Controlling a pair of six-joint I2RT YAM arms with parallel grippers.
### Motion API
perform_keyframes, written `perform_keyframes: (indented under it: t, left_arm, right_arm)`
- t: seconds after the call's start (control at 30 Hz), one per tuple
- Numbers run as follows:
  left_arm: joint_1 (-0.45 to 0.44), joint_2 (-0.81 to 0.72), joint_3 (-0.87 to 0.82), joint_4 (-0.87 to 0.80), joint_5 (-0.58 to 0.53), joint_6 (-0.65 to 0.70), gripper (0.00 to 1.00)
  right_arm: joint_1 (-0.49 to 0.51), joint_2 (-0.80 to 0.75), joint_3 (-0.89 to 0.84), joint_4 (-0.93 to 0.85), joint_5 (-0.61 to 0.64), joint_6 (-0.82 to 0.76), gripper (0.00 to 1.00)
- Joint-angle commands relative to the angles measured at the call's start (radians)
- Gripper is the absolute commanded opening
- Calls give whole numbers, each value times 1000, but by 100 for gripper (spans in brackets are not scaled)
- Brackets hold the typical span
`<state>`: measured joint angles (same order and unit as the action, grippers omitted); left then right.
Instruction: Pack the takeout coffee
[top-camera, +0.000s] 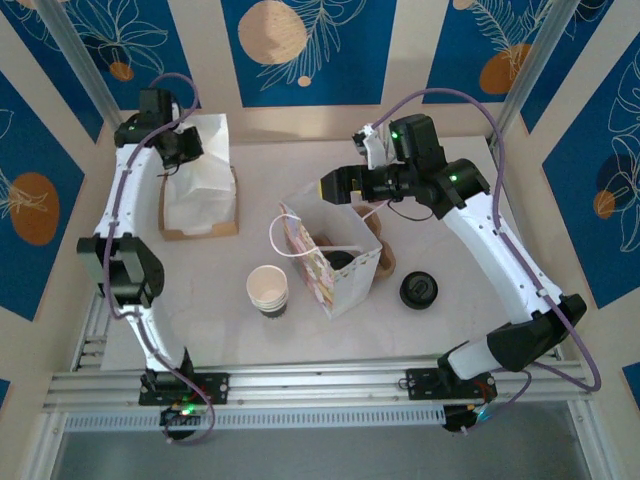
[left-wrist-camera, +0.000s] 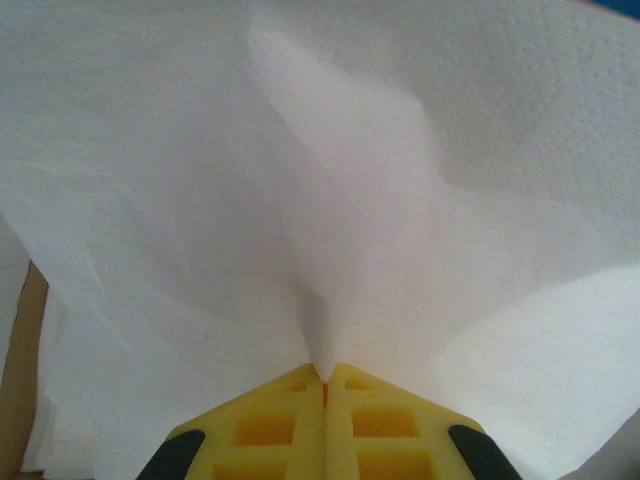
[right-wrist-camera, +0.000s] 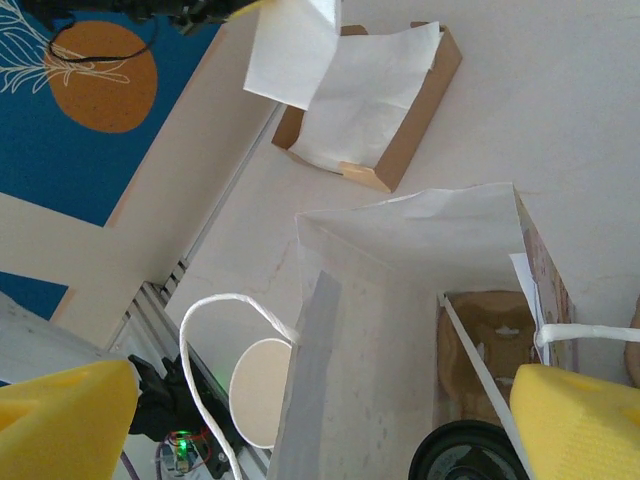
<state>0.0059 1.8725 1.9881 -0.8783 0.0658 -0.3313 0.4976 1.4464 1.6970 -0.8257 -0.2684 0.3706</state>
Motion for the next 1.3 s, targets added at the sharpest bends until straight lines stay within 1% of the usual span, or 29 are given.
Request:
perform_keyframes:
  t: [0.0,0.13,0.3,0.53,0.7,0.83,0.97,1.13,1.27]
  left_arm:
    - [-8,-91,-21,9,83,-27,0]
    - [-36,-157,-39,36,136,-51,0]
    - [-92,-226,-46,64,195,-77,0]
    - [-187,-289,-29,102,265,-126,0]
    - [-259,-299,8,116,299,-153,0]
    - [-318,-312,22,134,276,-185,0]
    - [-388,-322,16,165,213,-232,0]
    - [-477,-322,-4,220,160,-286,0]
    - [-544,-314,-11,255,125,-334,0]
  right_arm:
    - [7,-48,10,11,7,20,96]
    - [4,-71,-8,22,11,34,96]
    - [4,-97,-25,39,0,50,96]
    - [4,-119,-34,100,-99,78,92]
    - [16,-134,-25,137,-147,91,90]
    - [47,-177,-40,193,-177,80,85]
    - [112,-195,-32,223,-175,52,78]
    - [186,-167,4,231,-133,35,76]
    - [237,-113,45,230,-47,26,75]
